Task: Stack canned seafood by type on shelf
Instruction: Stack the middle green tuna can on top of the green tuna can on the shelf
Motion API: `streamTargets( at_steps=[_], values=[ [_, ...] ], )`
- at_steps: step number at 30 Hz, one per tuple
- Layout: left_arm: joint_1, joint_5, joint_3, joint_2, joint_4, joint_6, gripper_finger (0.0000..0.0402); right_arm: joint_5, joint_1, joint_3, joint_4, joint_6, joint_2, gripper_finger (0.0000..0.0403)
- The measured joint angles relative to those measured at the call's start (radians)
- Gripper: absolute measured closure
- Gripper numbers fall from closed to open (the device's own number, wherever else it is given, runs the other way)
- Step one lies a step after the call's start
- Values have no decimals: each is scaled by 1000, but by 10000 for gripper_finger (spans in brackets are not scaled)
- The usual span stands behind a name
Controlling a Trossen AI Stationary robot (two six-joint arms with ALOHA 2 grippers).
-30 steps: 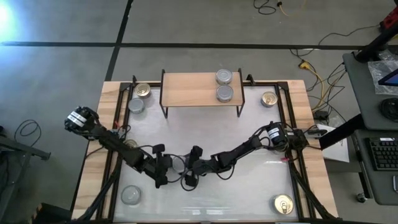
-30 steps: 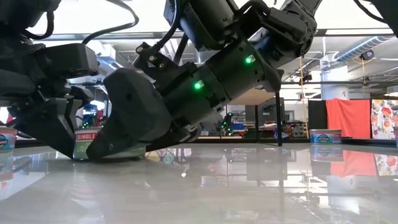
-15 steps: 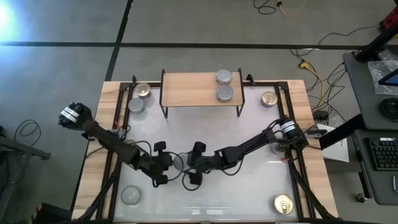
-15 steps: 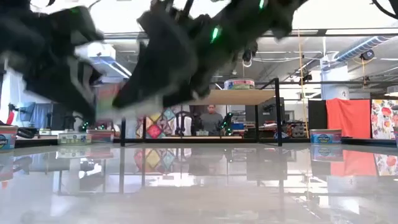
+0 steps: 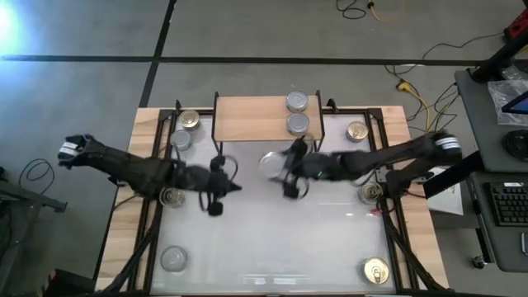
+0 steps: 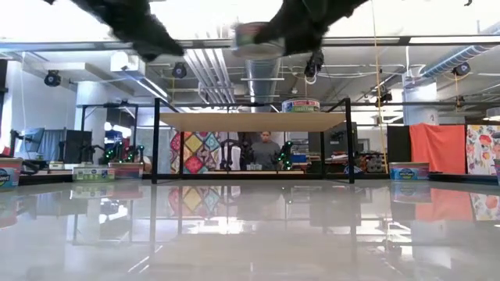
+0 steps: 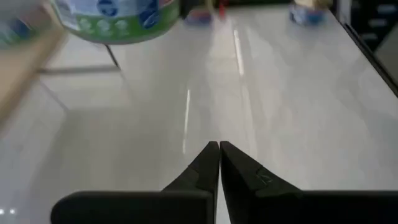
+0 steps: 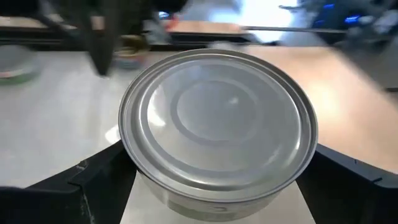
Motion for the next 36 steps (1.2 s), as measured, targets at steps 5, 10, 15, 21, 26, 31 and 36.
streamTargets(
  at_steps=[5, 10, 15, 21, 26, 31, 36],
  values=[
    [231, 168, 137, 80, 6, 145, 402, -74, -189, -107, -17, -72, -164, 36],
    [402, 309, 304, 218, 11, 260, 402, -268, -404, -144, -30, -110, -214, 37],
    [495, 395, 465, 352, 8, 321, 402, -385, -550, -146, -46, -155, -229, 37],
    [601, 456, 621, 469, 8, 332, 402, -457, -694, -107, -44, -197, -194, 37],
    [682, 540, 746, 576, 9, 326, 402, -512, -788, -62, -47, -216, -130, 36],
    [732, 570, 889, 694, -34, 345, 402, -578, -834, -8, -49, -230, -49, 34],
    [763, 589, 1023, 795, -73, 355, 402, -587, -851, 47, -44, -242, 31, 34]
  ],
)
